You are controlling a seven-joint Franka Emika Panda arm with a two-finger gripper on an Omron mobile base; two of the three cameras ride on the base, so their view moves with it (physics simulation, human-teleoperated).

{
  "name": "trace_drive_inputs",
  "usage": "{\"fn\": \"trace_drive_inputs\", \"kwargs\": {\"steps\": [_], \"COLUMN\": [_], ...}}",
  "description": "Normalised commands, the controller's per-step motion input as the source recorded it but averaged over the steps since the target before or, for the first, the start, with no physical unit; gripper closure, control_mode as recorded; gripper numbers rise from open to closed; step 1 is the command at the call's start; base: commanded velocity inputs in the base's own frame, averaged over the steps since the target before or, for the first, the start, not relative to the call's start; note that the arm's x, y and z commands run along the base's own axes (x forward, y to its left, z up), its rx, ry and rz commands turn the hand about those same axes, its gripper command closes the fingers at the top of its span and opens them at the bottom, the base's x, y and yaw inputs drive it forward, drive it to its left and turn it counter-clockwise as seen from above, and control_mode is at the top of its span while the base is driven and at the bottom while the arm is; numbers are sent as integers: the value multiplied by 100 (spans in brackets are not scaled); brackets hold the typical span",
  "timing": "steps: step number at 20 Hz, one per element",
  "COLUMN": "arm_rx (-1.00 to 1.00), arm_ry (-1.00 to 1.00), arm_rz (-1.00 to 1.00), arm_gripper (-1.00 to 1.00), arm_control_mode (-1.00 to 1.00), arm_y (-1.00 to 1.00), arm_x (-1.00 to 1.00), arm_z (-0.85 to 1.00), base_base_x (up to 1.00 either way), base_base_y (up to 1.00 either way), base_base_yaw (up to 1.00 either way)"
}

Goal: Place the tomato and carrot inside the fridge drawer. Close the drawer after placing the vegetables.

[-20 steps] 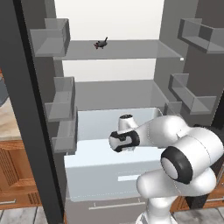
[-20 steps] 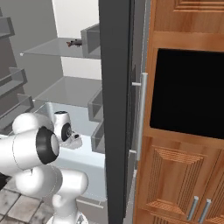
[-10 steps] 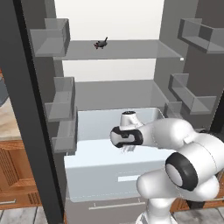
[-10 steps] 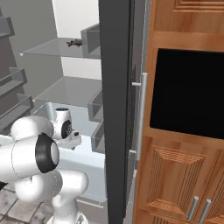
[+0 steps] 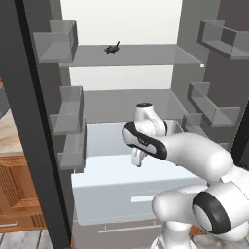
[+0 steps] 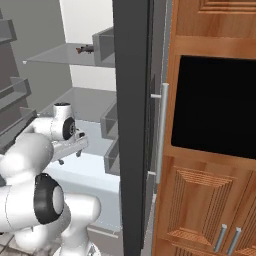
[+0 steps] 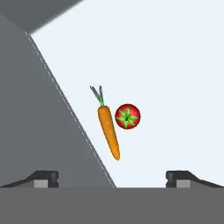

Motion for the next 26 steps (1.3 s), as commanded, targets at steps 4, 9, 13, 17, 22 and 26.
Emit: {"fn": "trace_drive_inputs", "kwargs": {"steps": [4, 9, 13, 17, 22, 26], "arm_rx": [0, 0, 4, 14, 12, 3], "arm_ry": [-22, -20, -9, 0, 8, 13], "arm_rz": [0, -1, -7, -18, -18, -13], "arm_gripper": [-100, -100, -100, -100, -100, -100], "arm_control_mode": [-100, -100, -100, -100, -100, -100], "arm_y": [23, 20, 8, 2, 25, 53], "arm_x": [-50, -90, -100, -100, -92, -60], "arm_z": [99, 100, 76, 25, 0, -29], "base_base_x": [0, 0, 0, 0, 0, 0], "base_base_y": [0, 0, 0, 0, 0, 0], "base_base_yaw": [0, 0, 0, 0, 0, 0]}}
